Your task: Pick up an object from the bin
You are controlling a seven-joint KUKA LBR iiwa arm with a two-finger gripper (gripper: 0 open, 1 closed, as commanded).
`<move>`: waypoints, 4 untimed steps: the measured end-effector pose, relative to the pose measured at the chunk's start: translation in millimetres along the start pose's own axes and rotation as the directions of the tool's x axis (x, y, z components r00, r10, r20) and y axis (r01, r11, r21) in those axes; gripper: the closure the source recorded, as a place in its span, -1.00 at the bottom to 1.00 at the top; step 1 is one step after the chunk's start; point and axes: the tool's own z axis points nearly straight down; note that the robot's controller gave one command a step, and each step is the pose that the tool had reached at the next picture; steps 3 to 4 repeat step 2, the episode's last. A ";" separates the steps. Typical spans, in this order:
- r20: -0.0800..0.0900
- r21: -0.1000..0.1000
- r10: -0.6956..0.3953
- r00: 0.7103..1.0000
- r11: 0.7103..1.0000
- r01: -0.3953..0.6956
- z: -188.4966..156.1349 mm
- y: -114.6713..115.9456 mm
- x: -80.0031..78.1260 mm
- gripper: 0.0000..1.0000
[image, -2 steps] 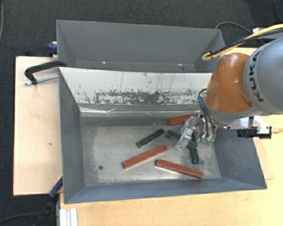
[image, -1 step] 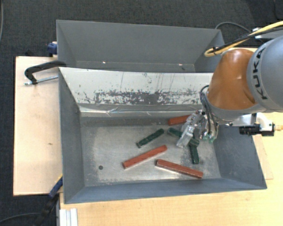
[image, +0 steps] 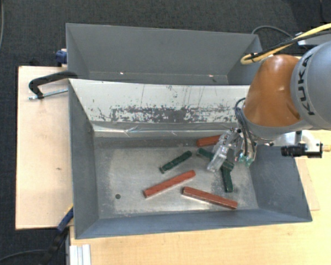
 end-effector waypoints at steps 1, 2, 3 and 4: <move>-0.001 0.001 -0.001 1.000 1.000 0.001 -5.6 0.0 0.3 1.00; -0.005 0.002 -0.001 1.000 1.000 0.001 -12.5 0.0 0.6 1.00; -0.005 0.002 -0.001 1.000 1.000 0.001 -12.5 0.0 0.6 1.00; -0.005 0.002 -0.001 1.000 1.000 0.001 -12.5 0.0 0.6 1.00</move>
Offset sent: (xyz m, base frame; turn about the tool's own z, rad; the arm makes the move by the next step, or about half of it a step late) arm 0.0000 0.0002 0.0414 0.0000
